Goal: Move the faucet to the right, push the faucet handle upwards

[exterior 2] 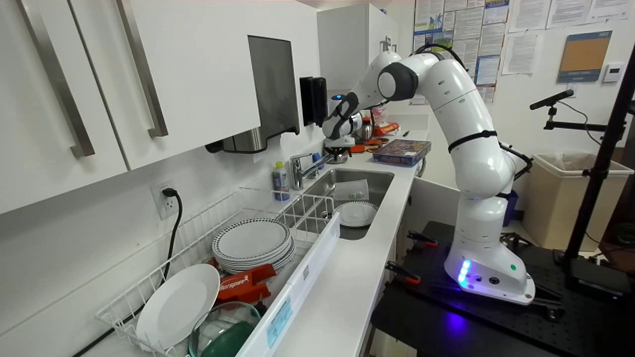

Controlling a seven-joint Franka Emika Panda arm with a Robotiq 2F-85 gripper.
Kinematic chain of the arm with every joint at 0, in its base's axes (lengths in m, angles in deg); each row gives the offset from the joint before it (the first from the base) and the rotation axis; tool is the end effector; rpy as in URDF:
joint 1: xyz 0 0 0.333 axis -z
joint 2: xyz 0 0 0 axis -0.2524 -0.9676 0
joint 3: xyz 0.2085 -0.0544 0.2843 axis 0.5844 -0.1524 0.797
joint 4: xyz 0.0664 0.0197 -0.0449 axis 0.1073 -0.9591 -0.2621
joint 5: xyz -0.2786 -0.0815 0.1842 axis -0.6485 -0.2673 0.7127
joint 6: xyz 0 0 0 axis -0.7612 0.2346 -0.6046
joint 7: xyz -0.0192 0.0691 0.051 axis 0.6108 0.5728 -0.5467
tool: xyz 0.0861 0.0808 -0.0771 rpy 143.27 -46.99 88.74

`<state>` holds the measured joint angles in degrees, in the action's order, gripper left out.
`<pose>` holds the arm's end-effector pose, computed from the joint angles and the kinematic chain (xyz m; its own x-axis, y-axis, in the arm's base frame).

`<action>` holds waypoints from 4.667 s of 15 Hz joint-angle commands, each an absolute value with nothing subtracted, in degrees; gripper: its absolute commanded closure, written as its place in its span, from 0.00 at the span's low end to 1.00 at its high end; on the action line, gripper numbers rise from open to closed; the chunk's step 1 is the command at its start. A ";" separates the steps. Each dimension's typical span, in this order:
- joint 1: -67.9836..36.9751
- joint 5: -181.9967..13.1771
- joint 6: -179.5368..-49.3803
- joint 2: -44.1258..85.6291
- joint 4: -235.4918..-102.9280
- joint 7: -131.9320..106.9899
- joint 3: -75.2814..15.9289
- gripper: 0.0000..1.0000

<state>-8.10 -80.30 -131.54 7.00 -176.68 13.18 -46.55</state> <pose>0.6311 -0.2838 0.3687 0.5262 -0.7395 0.4197 -0.7981 -0.5999 -0.0563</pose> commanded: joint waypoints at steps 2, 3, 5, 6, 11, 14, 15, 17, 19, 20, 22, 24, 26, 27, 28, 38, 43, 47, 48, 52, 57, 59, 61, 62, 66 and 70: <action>-6.25 -76.50 -128.87 19.28 -188.07 11.26 -44.56 1.00; -5.45 -74.87 -130.03 21.01 -189.69 10.81 -43.96 1.00; -3.51 -69.93 -131.84 23.71 -191.91 9.29 -42.51 1.00; -2.27 -66.60 -132.24 24.51 -192.33 7.21 -41.24 1.00; 3.98 -46.03 -128.66 23.93 -189.27 -7.31 -35.57 1.00; 6.00 -40.73 -124.31 21.41 -185.97 -13.00 -35.79 0.82; 6.79 -39.81 -122.38 20.50 -184.67 -15.13 -36.03 0.66; 8.56 -37.00 -118.87 19.87 -182.96 -19.71 -35.77 0.51; 10.10 -32.57 -115.89 19.13 -181.45 -25.31 -35.35 0.35; 10.47 -30.63 -114.55 18.71 -180.75 -27.35 -35.44 0.27; 10.99 -26.47 -111.58 17.35 -179.05 -30.97 -35.58 0.13; 11.07 -23.20 -109.37 15.36 -177.09 -33.14 -35.78 0.01; 10.58 -22.15 -107.46 13.20 -174.92 -33.22 -36.06 0.00; 9.64 -23.58 -109.69 15.60 -178.11 -32.57 -37.17 0.00; 9.66 -23.59 -109.52 14.89 -177.58 -32.56 -37.11 0.00; 10.59 -19.37 -109.38 10.37 -173.16 -34.01 -35.87 0.00; 11.68 -12.36 -106.99 4.83 -167.50 -37.93 -34.24 0.00; 11.94 -10.11 -104.47 1.08 -163.25 -38.14 -33.94 0.00; 12.25 -9.17 -103.87 0.27 -162.17 -38.37 -33.71 0.00; 12.85 -5.32 -101.49 -2.64 -157.88 -38.22 -33.09 0.00; 11.60 -5.61 -102.07 -5.99 -153.45 -37.06 -33.07 0.00; 11.13 -6.14 -102.49 -7.16 -151.85 -36.43 -32.88 0.00; 10.73 -6.45 -102.99 -8.26 -150.41 -35.85 -32.70 0.00; 10.51 -6.60 -103.32 -8.84 -149.75 -35.64 -32.71 0.00; 10.03 -6.94 -103.87 -10.75 -147.40 -34.22 -32.57 0.25; 9.87 -6.93 -104.31 -11.72 -145.79 -34.48 -32.20 0.51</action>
